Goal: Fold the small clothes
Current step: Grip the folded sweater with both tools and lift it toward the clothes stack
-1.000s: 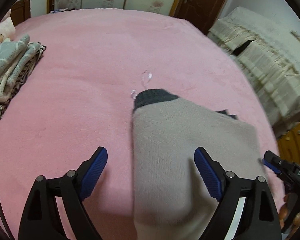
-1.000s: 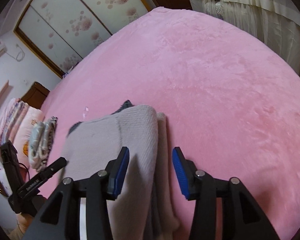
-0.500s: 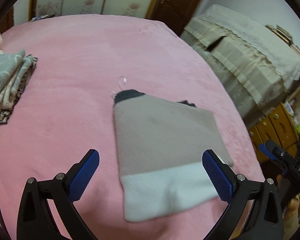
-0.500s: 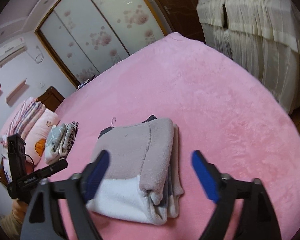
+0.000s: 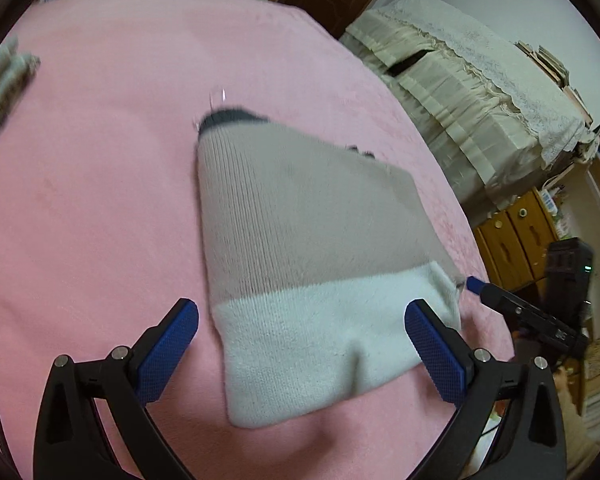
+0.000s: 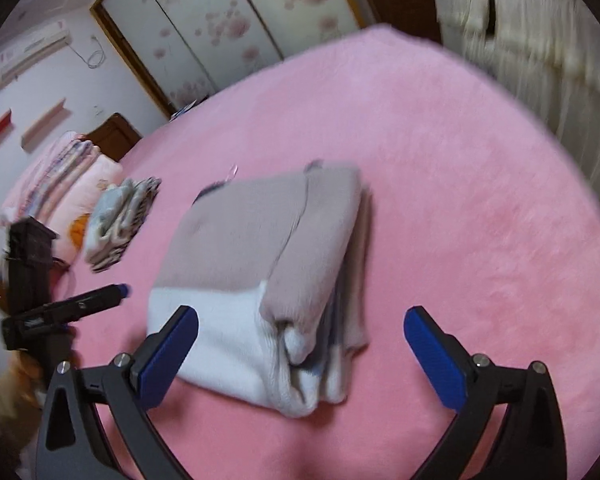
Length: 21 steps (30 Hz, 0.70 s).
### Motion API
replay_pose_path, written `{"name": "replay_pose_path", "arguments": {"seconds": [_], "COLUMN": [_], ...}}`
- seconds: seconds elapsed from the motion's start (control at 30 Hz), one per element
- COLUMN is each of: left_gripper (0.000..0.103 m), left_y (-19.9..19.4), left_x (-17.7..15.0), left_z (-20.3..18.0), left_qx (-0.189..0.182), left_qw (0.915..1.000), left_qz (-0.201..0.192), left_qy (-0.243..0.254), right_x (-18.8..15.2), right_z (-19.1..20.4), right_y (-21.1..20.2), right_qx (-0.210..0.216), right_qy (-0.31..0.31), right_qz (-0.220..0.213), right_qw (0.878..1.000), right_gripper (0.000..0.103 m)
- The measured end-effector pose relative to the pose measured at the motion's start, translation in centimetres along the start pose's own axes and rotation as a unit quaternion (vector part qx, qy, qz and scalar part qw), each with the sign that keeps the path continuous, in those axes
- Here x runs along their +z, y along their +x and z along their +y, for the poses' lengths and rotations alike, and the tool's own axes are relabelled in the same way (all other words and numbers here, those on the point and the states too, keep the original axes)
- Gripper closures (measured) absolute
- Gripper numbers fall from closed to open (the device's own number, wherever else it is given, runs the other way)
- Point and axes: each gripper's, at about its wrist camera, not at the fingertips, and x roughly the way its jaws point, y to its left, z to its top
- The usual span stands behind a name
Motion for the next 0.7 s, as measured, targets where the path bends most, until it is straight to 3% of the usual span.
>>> {"name": "replay_pose_path", "arguments": {"seconds": [0.1,0.27,0.4,0.57,0.63,0.67,0.7], "left_gripper": [0.001,0.001,0.001,0.000,0.000,0.000,0.000], "left_y": [2.3,5.5,7.5,9.0,8.9,9.0,9.0], "left_x": [0.0,0.4,0.8,1.5,1.6,1.6,1.5], "left_z": [1.3,3.6,4.9,4.8,4.8,4.7,4.5], "left_qx": [-0.028,-0.069,-0.097,-0.114,-0.117,-0.116,-0.116], "left_qw": [0.9989,0.9942,0.9901,0.9892,0.9889,0.9891,0.9893], "left_qz": [0.030,0.046,0.033,0.030,0.026,0.024,0.023], "left_qy": [-0.022,-0.069,-0.096,-0.088,-0.088,-0.088,-0.086], "right_x": [0.1,0.7,1.6,2.4,2.7,2.7,2.7], "right_z": [-1.9,-4.9,-5.1,-3.9,-3.0,-2.6,-2.5], "right_y": [2.2,6.1,7.9,9.8,10.5,10.8,11.1], "right_qx": [0.037,0.079,0.108,0.136,0.148,0.154,0.151], "right_qy": [0.031,0.082,0.076,0.050,0.036,0.030,0.029], "right_qz": [0.030,0.070,0.070,0.084,0.090,0.095,0.097], "right_qw": [0.998,0.991,0.989,0.986,0.984,0.983,0.983], "right_gripper": [0.000,0.000,0.000,0.000,0.006,0.016,0.019]}}
